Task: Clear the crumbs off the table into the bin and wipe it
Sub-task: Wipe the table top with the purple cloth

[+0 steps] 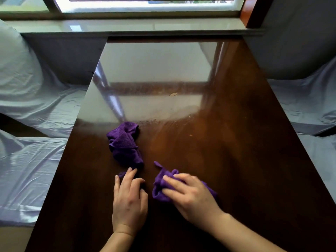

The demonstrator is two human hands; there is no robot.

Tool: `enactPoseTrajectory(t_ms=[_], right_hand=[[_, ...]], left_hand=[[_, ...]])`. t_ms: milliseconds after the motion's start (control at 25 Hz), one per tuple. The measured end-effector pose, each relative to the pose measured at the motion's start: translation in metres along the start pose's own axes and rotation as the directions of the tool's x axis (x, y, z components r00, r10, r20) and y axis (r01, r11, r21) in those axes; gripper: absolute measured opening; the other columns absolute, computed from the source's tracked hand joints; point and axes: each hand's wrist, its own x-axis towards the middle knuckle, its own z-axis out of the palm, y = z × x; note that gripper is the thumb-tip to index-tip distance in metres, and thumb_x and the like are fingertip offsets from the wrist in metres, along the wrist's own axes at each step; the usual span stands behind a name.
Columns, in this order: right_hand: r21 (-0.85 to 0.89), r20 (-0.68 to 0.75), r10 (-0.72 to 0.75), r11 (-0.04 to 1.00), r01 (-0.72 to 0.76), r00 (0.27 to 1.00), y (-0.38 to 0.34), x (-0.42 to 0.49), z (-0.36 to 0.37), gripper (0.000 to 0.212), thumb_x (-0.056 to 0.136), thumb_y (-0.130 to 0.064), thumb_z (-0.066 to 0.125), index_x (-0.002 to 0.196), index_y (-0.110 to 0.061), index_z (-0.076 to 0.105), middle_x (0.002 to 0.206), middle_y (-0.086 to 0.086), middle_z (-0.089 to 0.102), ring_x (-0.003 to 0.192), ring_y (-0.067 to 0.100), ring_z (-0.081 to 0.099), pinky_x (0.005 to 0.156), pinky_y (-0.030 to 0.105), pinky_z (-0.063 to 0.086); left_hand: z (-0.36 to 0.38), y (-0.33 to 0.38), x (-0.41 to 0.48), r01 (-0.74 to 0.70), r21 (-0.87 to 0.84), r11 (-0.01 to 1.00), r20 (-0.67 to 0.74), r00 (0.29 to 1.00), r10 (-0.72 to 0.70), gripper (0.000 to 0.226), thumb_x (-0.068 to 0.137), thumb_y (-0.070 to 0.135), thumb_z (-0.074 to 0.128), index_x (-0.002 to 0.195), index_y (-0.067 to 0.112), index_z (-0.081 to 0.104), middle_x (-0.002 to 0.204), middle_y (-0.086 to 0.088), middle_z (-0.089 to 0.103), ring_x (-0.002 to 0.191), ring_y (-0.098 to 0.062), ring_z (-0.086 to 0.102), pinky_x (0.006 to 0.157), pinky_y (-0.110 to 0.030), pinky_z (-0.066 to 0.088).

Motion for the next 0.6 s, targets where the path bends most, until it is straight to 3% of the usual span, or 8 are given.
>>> enactPoseTrajectory(t_ms=[120,200,280,360,400,480,560,600], right_hand=[[0.049,-0.129,0.313,0.95,-0.309,0.941,0.046,0.044,-0.016,0.024,0.085,-0.01,0.067,0.107,-0.014,0.074,0.124,0.009,0.07,0.1,0.035,0.065,0.087,0.045,0.054],[0.367,-0.15,0.566,0.793,-0.487,0.81,0.061,0.074,-0.022,0.021,0.089,-0.009,0.065,0.108,-0.015,0.073,0.119,0.009,0.07,0.103,0.028,0.066,0.091,0.041,0.053],[0.807,0.106,0.711,0.347,-0.477,0.695,0.061,0.093,-0.026,0.017,0.096,-0.022,0.059,0.102,-0.029,0.073,0.109,0.003,0.072,0.099,0.019,0.069,0.085,0.034,0.056],[0.885,0.37,0.67,-0.044,-0.463,0.644,0.062,0.097,-0.028,0.017,0.098,-0.025,0.056,0.099,-0.029,0.073,0.107,0.005,0.074,0.098,0.021,0.071,0.081,0.033,0.059],[0.849,0.372,0.703,0.007,-0.528,0.606,0.067,0.093,-0.03,0.016,0.097,-0.02,0.058,0.103,-0.026,0.071,0.108,0.007,0.074,0.101,0.023,0.07,0.086,0.037,0.058],[0.618,0.086,0.844,0.372,-0.692,0.53,0.082,0.078,-0.035,0.027,0.094,-0.016,0.059,0.12,-0.021,0.064,0.12,0.007,0.069,0.113,0.027,0.064,0.099,0.043,0.051],[0.284,-0.197,0.679,0.73,-0.621,0.708,0.074,0.067,-0.038,0.041,0.094,-0.035,0.056,0.135,-0.026,0.055,0.14,0.006,0.057,0.129,0.03,0.05,0.108,0.044,0.04],[0.133,-0.162,0.519,0.854,-0.502,0.84,0.06,0.065,-0.031,0.049,0.093,-0.049,0.052,0.139,-0.034,0.05,0.15,0.004,0.047,0.136,0.032,0.041,0.111,0.048,0.033]], left_hand=[[0.001,0.004,0.003,-0.016,0.064,0.998,0.002,1.0,0.016,0.032,0.081,0.024,0.041,0.097,0.009,0.065,0.129,-0.016,0.058,0.131,-0.031,0.047,0.111,-0.062,0.027],[0.0,0.004,0.002,-0.006,0.081,0.997,0.008,1.0,0.005,0.031,0.082,0.025,0.042,0.098,0.011,0.065,0.129,-0.015,0.057,0.132,-0.03,0.046,0.111,-0.061,0.027],[0.0,0.003,0.002,-0.006,0.087,0.996,0.005,1.0,0.006,0.03,0.082,0.025,0.043,0.098,0.011,0.065,0.128,-0.014,0.058,0.131,-0.03,0.046,0.11,-0.062,0.028],[0.001,0.002,0.002,-0.011,0.088,0.996,0.003,1.0,0.011,0.029,0.081,0.024,0.044,0.098,0.011,0.065,0.128,-0.015,0.058,0.131,-0.03,0.047,0.11,-0.062,0.029],[0.001,0.002,0.001,-0.014,0.087,0.996,0.001,1.0,0.014,0.029,0.082,0.024,0.044,0.098,0.011,0.064,0.128,-0.015,0.058,0.131,-0.03,0.047,0.109,-0.062,0.029],[0.001,0.001,0.002,-0.023,0.095,0.995,0.0,1.0,0.023,0.029,0.083,0.025,0.044,0.1,0.012,0.064,0.128,-0.014,0.058,0.131,-0.029,0.047,0.11,-0.061,0.028],[0.002,0.001,0.003,-0.025,0.112,0.993,0.01,1.0,0.024,0.029,0.084,0.026,0.044,0.101,0.013,0.063,0.129,-0.014,0.057,0.132,-0.029,0.045,0.111,-0.06,0.027],[0.003,0.0,0.002,-0.025,0.119,0.993,0.012,1.0,0.024,0.029,0.084,0.026,0.045,0.102,0.014,0.063,0.13,-0.014,0.057,0.132,-0.029,0.045,0.111,-0.06,0.027]])
